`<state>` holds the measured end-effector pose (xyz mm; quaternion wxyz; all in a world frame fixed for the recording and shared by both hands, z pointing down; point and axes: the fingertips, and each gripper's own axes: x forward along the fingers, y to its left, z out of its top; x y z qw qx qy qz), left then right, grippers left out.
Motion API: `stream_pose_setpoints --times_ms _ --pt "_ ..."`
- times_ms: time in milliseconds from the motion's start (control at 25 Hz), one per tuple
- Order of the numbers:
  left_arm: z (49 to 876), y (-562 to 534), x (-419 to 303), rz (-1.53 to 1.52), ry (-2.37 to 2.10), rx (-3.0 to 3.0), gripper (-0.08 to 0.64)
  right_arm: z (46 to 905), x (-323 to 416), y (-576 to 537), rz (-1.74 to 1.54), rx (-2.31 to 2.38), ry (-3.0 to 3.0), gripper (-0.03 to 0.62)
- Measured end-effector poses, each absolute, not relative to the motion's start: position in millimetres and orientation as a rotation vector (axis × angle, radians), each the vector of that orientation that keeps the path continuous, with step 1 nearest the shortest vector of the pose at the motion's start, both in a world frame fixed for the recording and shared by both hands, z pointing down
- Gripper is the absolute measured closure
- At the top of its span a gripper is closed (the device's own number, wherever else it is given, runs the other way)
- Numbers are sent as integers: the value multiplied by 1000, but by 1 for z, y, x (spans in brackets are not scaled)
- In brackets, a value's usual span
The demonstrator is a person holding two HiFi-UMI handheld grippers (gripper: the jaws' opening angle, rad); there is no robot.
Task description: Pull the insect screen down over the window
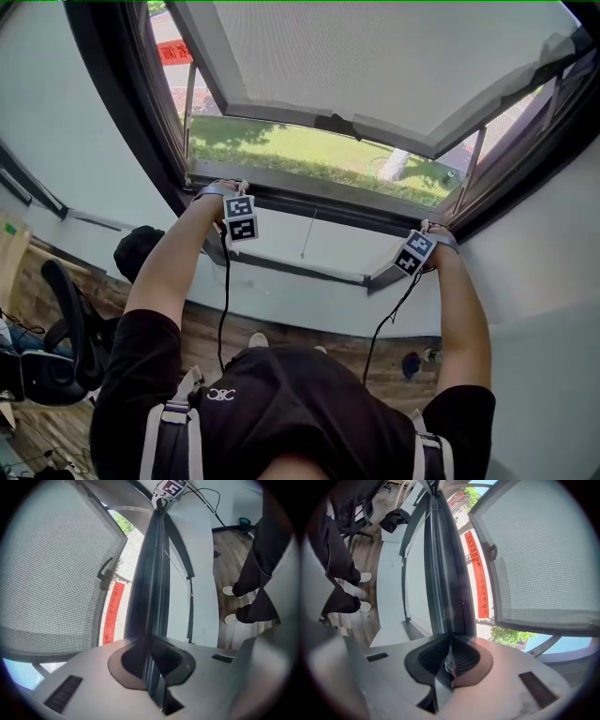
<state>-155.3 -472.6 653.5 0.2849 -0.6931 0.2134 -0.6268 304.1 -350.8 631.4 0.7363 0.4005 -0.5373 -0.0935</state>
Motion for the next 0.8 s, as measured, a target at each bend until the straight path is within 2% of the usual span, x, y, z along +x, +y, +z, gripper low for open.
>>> stream_pose_setpoints --times_ms 320,400,440,520,560,640,800 --pt "688 -471 -155 -1721 569 -1847 529 664 305 -348 -210 895 -1161 565" --pt "690 -468 -155 -1747 550 -1887 495 664 305 -347 -191 900 -1184 558" --pt "693 -464 -155 -1771 531 -1909 451 667 303 -346 -172 897 -1203 524" --pt "701 -454 -156 -1805 502 -1942 357 676 299 -340 -132 882 -1232 407" --pt "703 -451 -156 -1808 501 -1949 330 678 298 -336 -120 874 -1231 369" --pt "706 -448 -156 -1796 520 -1947 304 681 298 -329 -110 865 -1208 334" --pt "705 -451 -155 -1786 551 -1935 287 681 300 -329 -120 860 -1172 322"
